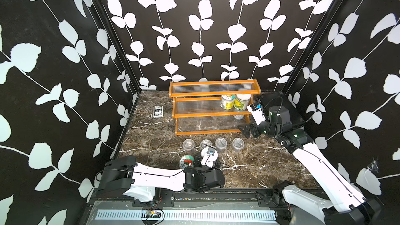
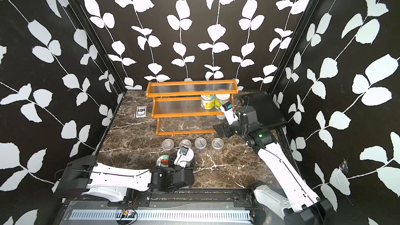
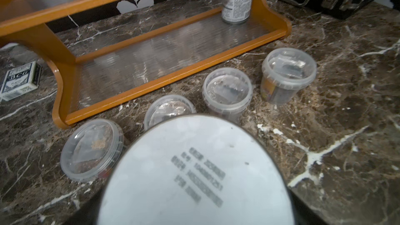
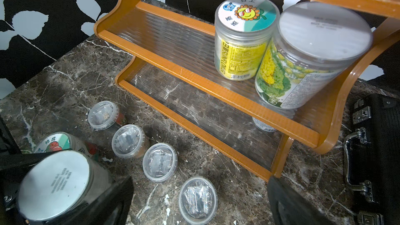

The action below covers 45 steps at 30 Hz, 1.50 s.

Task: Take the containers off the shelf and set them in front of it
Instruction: Place the container at the center of the board.

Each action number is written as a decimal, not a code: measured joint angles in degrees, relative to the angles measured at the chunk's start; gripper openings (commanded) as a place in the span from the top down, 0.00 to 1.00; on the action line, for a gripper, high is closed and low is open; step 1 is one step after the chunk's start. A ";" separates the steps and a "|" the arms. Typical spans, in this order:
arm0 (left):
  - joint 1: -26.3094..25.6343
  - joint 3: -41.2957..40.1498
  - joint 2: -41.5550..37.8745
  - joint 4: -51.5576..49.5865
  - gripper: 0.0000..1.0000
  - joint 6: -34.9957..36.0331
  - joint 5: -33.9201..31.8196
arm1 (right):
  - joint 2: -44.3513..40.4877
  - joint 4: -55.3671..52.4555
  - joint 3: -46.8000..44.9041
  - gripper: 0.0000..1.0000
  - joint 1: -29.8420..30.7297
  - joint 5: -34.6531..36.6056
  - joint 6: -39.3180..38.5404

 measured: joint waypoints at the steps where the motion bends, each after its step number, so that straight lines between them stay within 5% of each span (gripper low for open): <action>1: 0.00 -0.57 0.57 0.24 0.28 -0.46 -0.02 | 0.00 -0.07 0.00 0.00 0.00 -0.02 -0.04; 27: 0.70 -1.05 3.67 -1.57 0.03 -8.48 0.20 | 0.13 -0.20 0.00 0.00 -0.07 -0.68 -3.04; 45: 0.74 4.76 0.02 -12.59 0.01 -8.52 1.79 | 0.13 -0.17 0.00 0.00 -1.31 -0.79 -3.85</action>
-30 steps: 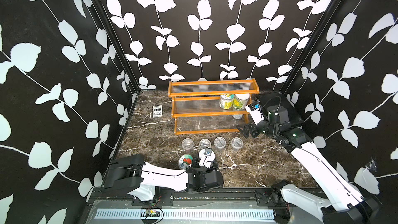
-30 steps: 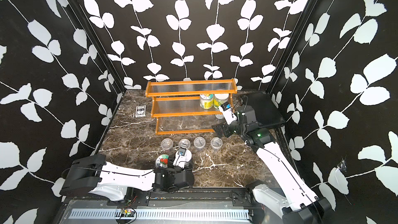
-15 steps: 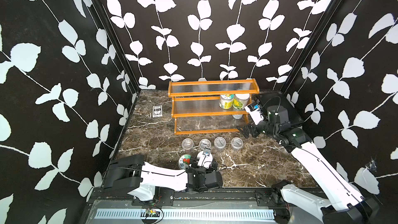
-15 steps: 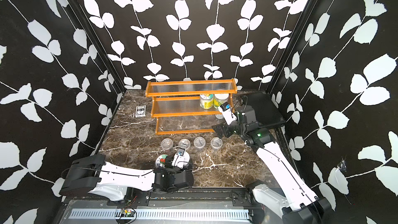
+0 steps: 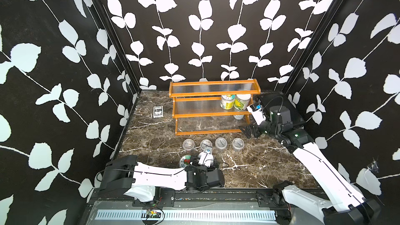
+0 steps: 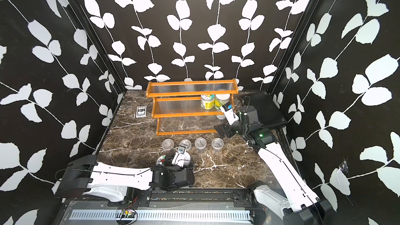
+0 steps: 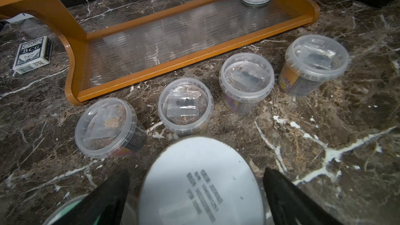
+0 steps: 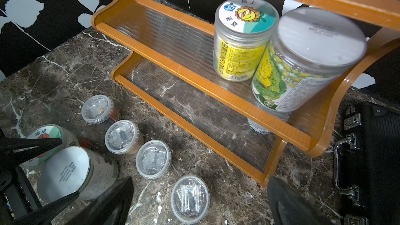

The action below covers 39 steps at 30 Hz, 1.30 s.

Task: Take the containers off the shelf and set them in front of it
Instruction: 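Place the container at the center of the board, then pick up a container from the shelf.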

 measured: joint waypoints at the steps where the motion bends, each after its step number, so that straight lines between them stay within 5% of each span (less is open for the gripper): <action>1: 0.00 0.48 -0.26 -0.76 0.01 0.04 0.07 | -0.02 0.00 0.00 0.00 -0.11 -0.09 -0.04; 11: 2.14 4.44 -6.01 -3.43 0.01 9.66 0.92 | -0.07 0.04 0.00 0.00 -1.70 -0.94 -0.44; 19: 15.96 9.49 -5.33 8.81 0.01 29.27 10.29 | -0.09 0.07 0.02 0.00 -2.23 -1.99 0.33; 25: 26.01 17.00 3.65 19.87 0.01 40.70 20.37 | -0.90 0.24 0.02 0.00 -2.45 -1.11 2.67; 33: 31.63 20.41 8.96 24.96 0.01 46.31 31.06 | 1.40 7.15 0.00 0.00 -2.19 -0.76 10.19; 39: 35.28 20.50 7.74 24.59 0.01 47.67 38.29 | 8.09 16.09 0.00 0.00 4.22 4.09 15.13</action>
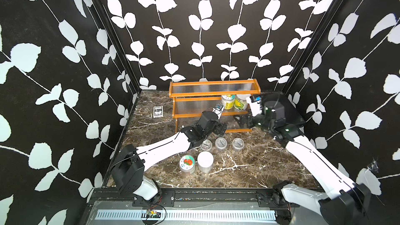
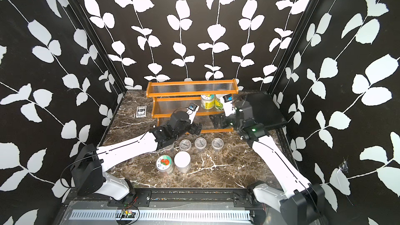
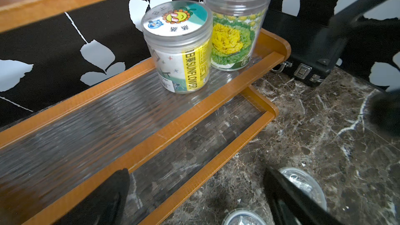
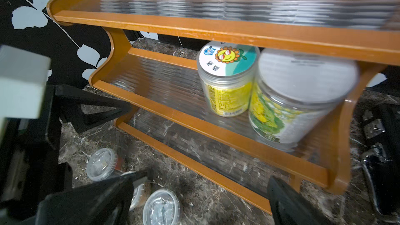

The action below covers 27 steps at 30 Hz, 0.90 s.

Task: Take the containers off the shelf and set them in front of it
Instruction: 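Pick up a container from the shelf.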

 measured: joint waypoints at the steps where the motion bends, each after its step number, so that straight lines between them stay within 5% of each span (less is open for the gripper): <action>1: 0.94 -0.20 -0.68 -0.07 0.01 0.07 1.29 | 1.42 1.22 0.00 0.00 1.33 1.42 0.74; 11: 6.60 -4.20 -8.41 -0.98 0.01 0.37 9.46 | 14.32 10.62 1.66 0.00 10.27 18.27 5.77; 27: 7.65 -7.93 -10.64 -1.73 0.01 -0.52 11.82 | 26.12 16.17 11.85 0.00 11.78 31.50 6.14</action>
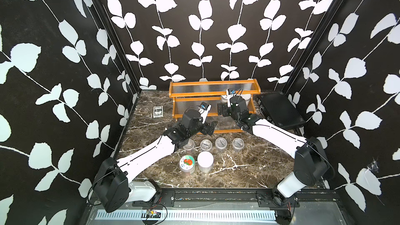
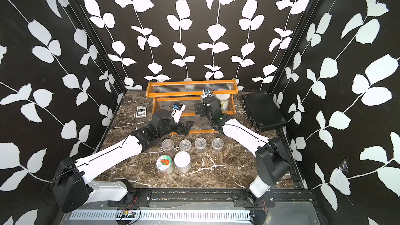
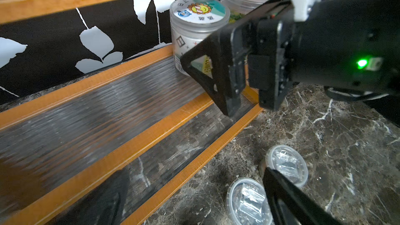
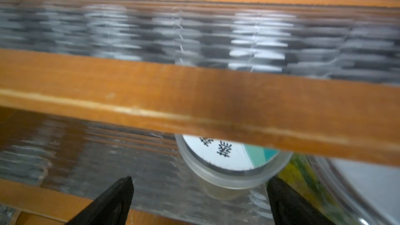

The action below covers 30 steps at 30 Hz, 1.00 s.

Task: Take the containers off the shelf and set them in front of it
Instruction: 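Pick up a container from the shelf.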

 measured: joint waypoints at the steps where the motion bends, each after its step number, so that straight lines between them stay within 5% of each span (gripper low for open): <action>1: 0.00 0.00 -0.02 0.00 0.01 0.00 0.07 | 0.57 0.13 0.35 0.00 0.00 0.22 -0.02; 30: 0.00 -2.82 -2.36 -1.07 0.01 -0.44 1.40 | 8.44 4.79 5.62 0.00 -0.48 5.97 -0.61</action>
